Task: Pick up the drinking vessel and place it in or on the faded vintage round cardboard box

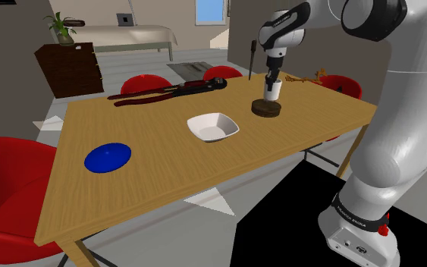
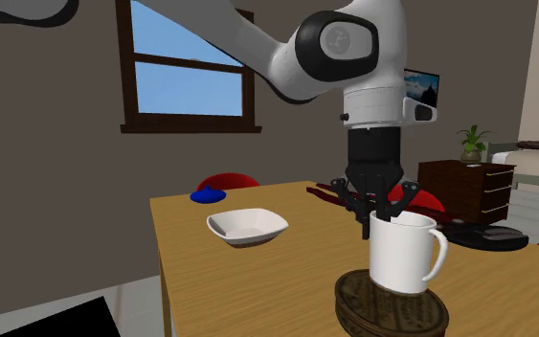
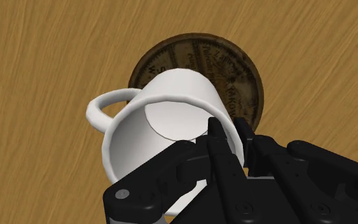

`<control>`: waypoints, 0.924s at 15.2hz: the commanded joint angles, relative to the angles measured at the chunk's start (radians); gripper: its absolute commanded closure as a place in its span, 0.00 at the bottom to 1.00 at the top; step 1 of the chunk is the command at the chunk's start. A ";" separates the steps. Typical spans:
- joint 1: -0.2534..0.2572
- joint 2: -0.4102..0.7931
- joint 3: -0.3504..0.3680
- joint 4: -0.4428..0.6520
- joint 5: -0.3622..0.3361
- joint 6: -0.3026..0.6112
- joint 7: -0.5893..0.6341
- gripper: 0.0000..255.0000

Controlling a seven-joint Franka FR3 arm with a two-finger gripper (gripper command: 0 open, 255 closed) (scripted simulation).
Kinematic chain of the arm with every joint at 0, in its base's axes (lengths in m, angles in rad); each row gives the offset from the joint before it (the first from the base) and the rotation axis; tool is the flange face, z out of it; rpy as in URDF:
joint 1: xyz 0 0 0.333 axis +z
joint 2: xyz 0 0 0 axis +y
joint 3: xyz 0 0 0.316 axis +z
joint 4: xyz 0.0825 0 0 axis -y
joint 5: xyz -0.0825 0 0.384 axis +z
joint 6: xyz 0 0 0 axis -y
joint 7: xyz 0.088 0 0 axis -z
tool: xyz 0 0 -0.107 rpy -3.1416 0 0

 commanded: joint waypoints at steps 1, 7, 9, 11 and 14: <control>-0.002 0.010 0.000 -0.014 0.003 0.026 -0.002 1.00; -0.002 0.021 0.001 -0.033 0.006 0.054 -0.003 1.00; -0.002 0.021 0.001 -0.033 0.006 0.054 -0.003 1.00; -0.002 0.021 0.001 -0.033 0.006 0.054 -0.003 1.00; -0.003 0.021 0.001 -0.033 0.006 0.054 -0.003 0.00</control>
